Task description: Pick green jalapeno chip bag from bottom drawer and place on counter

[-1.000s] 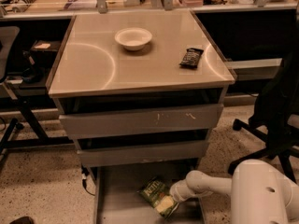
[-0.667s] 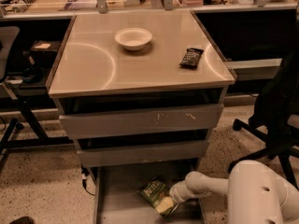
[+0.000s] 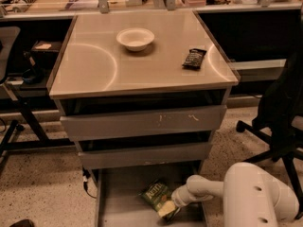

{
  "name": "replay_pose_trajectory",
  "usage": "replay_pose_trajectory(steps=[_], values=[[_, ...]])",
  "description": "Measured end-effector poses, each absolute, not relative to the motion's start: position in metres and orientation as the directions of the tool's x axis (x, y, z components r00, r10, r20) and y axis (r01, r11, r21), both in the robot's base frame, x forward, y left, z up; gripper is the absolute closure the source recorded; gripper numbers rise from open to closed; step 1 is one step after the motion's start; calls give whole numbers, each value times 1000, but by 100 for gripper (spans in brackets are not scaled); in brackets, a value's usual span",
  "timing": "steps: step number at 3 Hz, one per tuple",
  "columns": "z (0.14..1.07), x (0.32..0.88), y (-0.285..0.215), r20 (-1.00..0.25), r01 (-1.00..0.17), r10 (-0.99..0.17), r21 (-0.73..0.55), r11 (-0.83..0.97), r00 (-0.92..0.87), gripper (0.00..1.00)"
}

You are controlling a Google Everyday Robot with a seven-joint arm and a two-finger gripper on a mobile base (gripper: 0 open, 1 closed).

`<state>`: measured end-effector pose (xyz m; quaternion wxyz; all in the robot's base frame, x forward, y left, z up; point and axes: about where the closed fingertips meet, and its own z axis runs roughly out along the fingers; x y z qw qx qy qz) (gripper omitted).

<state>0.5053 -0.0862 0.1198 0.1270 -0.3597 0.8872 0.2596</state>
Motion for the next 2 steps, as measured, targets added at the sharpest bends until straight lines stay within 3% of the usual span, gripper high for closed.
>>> replay_pose_trajectory(steps=[1, 2], values=[[117, 504, -85, -400, -693, -567, 376, 614, -720, 14], [117, 503, -85, -401, -695, -568, 376, 613, -719, 36]])
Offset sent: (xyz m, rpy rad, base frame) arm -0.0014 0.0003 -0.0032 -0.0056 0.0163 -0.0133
